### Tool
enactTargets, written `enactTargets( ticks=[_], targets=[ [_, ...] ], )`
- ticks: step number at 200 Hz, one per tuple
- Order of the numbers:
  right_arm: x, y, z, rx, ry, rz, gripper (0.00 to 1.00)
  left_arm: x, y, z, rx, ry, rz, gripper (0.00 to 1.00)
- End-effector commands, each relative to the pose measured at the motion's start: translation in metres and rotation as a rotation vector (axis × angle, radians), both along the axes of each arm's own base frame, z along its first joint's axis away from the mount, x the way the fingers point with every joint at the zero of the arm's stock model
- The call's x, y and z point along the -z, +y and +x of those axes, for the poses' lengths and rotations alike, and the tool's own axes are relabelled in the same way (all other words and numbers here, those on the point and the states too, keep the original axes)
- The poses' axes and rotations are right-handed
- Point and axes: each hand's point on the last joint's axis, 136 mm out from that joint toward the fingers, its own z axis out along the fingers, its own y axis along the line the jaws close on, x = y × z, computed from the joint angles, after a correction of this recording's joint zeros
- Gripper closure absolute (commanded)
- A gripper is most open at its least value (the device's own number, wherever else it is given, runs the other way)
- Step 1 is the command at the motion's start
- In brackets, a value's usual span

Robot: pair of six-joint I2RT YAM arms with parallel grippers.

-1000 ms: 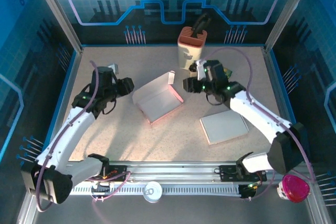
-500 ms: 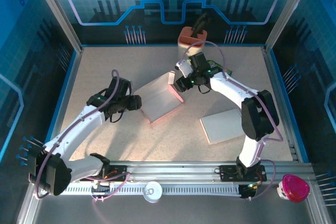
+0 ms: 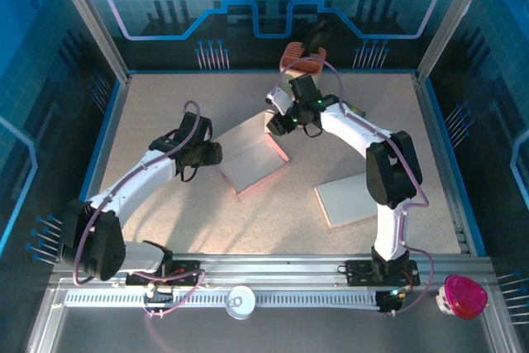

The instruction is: Fold the paper box

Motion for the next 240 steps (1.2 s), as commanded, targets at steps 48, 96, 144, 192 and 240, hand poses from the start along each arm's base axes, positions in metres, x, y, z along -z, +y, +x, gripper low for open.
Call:
enactTargets(
  ticks=[48,96,144,192,240],
  targets=[
    [-0.01,0.015,-0.006,-0.048,0.006,0.036,0.63,-0.013,-0.006,0.025,0.044,-0.047,0.019,0.72],
    [-0.01,0.009,-0.004,-0.026,-0.002,0.026,0.61,-0.013,-0.004,0.026,0.052,-0.049,0.039,0.85],
    [-0.022,-0.003,-0.002,-0.016,-0.009,0.047,0.54,-0.015,-0.004,0.028,0.087,-0.06,0.062,0.91],
    [-0.037,-0.015,-0.01,-0.012,-0.036,0.048,0.4,-0.021,-0.015,0.021,0.21,-0.08,0.066,1.0],
    [-0.044,-0.024,-0.013,-0.052,0.0,0.061,0.31,-0.023,-0.04,0.007,0.381,-0.086,0.086,1.0]
  ],
)
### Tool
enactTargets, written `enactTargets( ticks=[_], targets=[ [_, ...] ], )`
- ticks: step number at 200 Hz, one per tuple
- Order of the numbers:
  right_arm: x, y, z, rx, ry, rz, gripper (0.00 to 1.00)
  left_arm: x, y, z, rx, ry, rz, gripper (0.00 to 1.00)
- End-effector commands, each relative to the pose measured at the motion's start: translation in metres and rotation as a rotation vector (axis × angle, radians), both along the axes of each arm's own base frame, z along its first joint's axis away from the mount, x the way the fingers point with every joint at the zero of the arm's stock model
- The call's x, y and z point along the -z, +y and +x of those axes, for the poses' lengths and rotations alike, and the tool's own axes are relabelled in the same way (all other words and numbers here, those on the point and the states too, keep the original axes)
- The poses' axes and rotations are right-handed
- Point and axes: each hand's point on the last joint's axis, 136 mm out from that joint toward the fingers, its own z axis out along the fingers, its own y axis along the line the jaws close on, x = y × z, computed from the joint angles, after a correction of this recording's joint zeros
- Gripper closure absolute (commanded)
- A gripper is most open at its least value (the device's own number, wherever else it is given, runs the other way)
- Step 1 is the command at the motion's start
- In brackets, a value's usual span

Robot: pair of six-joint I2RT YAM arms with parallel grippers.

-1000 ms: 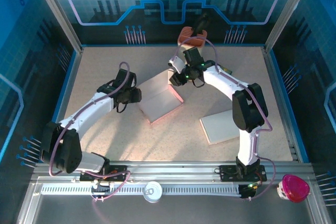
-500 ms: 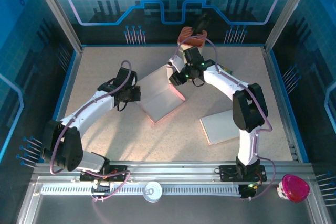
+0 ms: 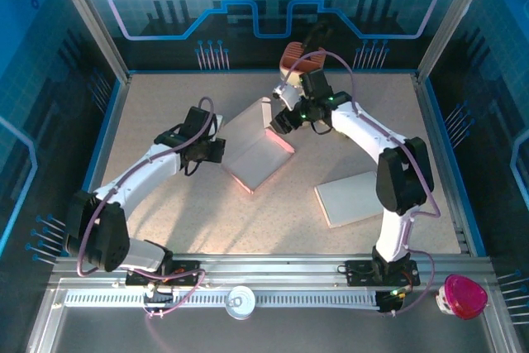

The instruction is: Fold the paper box

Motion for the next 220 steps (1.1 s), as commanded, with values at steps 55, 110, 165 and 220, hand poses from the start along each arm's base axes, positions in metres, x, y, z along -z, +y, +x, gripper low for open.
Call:
enactTargets(
  ticks=[55,110,165,220],
  targets=[
    [0.005,-0.007,0.004,-0.071,0.08,-0.03,0.3,-0.015,-0.018,-0.011,0.152,-0.024,0.039,1.0],
    [0.012,-0.01,0.007,-0.061,0.089,-0.026,0.45,-0.012,-0.018,-0.007,0.156,-0.018,0.052,1.0],
    [0.013,-0.007,0.015,-0.061,0.1,-0.025,0.58,-0.014,-0.017,-0.005,0.149,-0.026,0.057,1.0],
    [0.011,-0.007,0.014,-0.051,0.088,-0.033,0.75,-0.015,-0.018,-0.002,0.145,-0.032,0.055,1.0]
  ],
)
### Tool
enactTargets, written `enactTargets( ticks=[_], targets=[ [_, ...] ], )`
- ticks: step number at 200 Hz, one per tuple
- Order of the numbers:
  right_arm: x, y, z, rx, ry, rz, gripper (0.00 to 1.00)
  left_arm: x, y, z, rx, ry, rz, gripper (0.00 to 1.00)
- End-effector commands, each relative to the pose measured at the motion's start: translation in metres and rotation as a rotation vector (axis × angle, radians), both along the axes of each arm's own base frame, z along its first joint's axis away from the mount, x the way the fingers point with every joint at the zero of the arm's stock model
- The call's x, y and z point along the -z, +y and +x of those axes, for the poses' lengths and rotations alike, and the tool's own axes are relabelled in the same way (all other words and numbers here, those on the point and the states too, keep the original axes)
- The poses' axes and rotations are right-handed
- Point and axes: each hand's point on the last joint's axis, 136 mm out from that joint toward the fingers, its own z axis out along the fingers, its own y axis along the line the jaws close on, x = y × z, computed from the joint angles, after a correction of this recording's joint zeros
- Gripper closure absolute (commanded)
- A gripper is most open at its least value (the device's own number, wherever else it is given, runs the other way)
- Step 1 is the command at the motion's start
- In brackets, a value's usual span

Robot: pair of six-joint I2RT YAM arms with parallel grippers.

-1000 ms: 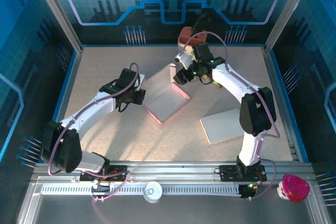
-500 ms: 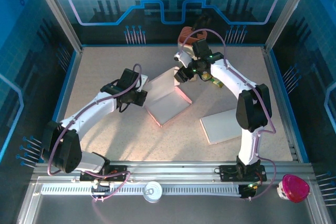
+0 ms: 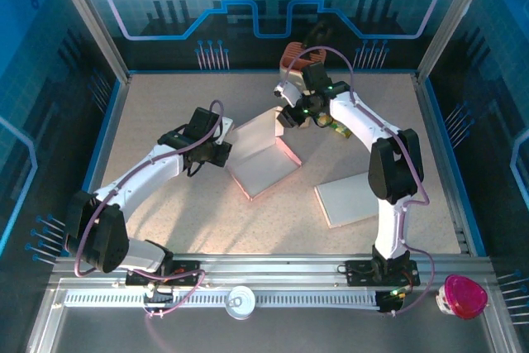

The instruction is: Fold the paper box

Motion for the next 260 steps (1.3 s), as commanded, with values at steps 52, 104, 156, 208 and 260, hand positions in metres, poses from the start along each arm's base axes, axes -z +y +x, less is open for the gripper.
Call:
enactTargets(
  ticks=[52,104,156,208,260],
  targets=[
    [-0.004,0.001,0.006,0.036,-0.021,-0.007,0.84,-0.011,-0.002,0.008,-0.003,-0.022,0.006,1.0],
    [-0.013,0.004,0.002,0.137,-0.041,-0.002,1.0,-0.012,0.003,0.024,-0.107,-0.049,0.001,0.97],
    [-0.021,0.009,-0.01,0.357,-0.048,0.082,1.0,-0.018,0.015,0.054,-0.309,-0.098,-0.006,0.93],
    [-0.016,0.017,-0.022,0.493,-0.098,0.142,1.0,-0.022,0.007,0.079,-0.372,-0.147,-0.073,0.93],
    [-0.021,0.028,-0.019,0.578,-0.094,0.193,1.0,-0.029,0.002,0.09,-0.368,-0.234,-0.203,0.96]
  ],
)
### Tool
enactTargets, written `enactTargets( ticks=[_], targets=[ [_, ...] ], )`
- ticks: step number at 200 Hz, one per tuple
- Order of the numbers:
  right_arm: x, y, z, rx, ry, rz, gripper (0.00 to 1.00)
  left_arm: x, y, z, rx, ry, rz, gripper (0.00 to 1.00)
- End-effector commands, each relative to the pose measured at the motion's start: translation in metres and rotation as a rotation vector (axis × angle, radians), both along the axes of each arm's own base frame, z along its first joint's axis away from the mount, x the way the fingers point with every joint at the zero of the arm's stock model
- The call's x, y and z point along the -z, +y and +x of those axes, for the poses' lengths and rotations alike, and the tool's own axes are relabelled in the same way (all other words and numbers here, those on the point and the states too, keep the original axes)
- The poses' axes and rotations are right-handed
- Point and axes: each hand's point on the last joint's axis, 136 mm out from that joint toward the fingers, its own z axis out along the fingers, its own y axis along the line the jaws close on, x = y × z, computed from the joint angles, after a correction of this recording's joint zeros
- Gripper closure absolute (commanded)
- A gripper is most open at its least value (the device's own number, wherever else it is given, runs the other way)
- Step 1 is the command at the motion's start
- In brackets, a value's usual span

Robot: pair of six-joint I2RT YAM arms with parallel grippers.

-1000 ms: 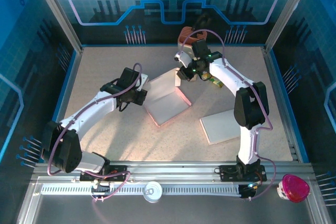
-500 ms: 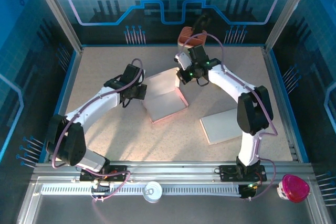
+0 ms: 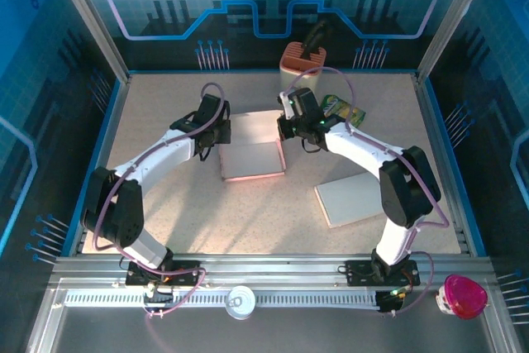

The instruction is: Fold the paper box

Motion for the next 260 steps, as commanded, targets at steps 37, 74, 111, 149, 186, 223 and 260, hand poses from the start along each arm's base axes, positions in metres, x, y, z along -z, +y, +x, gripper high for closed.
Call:
enactTargets(
  ticks=[37,74,111,149,186,223,260],
  targets=[
    [-0.031,0.039,0.002,0.076,-0.061,0.156,1.0,-0.03,-0.017,0.025,0.042,-0.213,-0.213,0.97],
    [-0.03,0.061,-0.005,0.069,-0.154,0.181,1.0,-0.026,-0.019,0.026,0.076,-0.289,-0.28,0.97],
    [-0.027,0.065,-0.02,0.043,-0.282,0.239,1.0,-0.017,-0.024,0.014,0.135,-0.358,-0.348,0.97],
    [-0.01,0.059,-0.03,0.025,-0.321,0.258,1.0,-0.012,-0.032,-0.001,0.199,-0.421,-0.408,0.96],
    [0.006,0.054,-0.037,0.03,-0.304,0.244,1.0,0.005,-0.029,-0.011,0.188,-0.397,-0.413,0.96],
    [0.014,0.045,-0.049,0.1,-0.211,0.162,0.97,0.016,-0.025,-0.022,0.166,-0.384,-0.367,0.97],
    [0.02,0.03,-0.075,0.194,-0.019,0.214,0.66,0.032,-0.018,-0.028,0.104,-0.341,-0.217,1.0]
  ],
)
